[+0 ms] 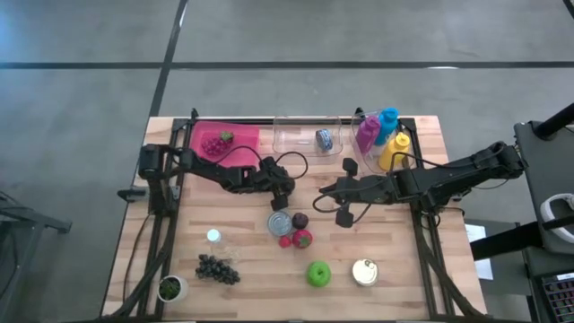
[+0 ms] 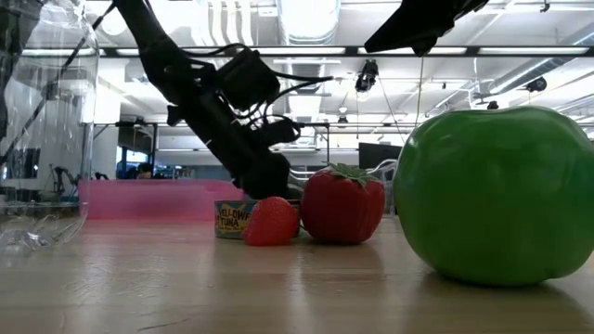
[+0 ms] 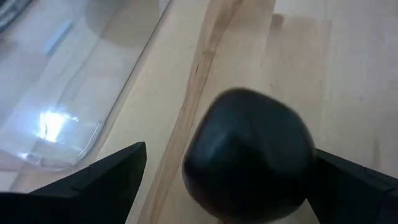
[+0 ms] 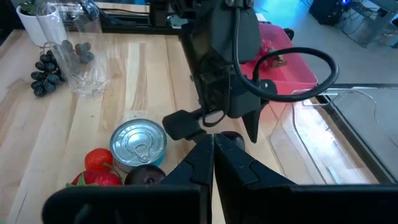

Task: Pick & Place Food Item
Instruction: Put the top plum into the pink bin

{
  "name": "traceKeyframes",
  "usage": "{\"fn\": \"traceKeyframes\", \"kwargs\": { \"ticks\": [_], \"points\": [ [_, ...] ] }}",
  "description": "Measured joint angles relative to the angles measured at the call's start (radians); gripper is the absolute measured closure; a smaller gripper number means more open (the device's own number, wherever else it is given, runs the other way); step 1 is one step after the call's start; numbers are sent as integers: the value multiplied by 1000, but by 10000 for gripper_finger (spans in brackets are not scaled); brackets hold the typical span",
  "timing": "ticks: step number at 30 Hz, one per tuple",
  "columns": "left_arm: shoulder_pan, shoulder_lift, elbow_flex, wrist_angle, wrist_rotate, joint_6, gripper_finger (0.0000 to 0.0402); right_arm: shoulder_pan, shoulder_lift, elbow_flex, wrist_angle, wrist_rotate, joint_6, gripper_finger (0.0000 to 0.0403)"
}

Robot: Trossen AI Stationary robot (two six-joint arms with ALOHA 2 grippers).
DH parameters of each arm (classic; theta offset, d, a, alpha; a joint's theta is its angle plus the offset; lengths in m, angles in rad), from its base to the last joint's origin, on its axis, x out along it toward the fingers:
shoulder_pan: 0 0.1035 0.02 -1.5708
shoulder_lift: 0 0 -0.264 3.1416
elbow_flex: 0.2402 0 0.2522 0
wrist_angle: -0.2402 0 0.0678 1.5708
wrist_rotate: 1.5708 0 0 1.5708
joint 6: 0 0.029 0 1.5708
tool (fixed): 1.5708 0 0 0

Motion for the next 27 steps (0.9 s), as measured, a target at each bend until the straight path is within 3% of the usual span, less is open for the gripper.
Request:
{"fn": "traceKeyframes", "kwargs": {
  "ticks": [8,15,22,27],
  "points": [
    [1,4,0,18,2,0,24,0,0,0,0,0,0,394],
    [1,4,0,15,2,0,86,0,0,0,0,0,0,394],
    [1,4,0,17,2,3,178,0,0,0,0,0,0,394],
    [1,4,0,22,2,3,186,0,0,0,0,0,0,394]
  ]
}}
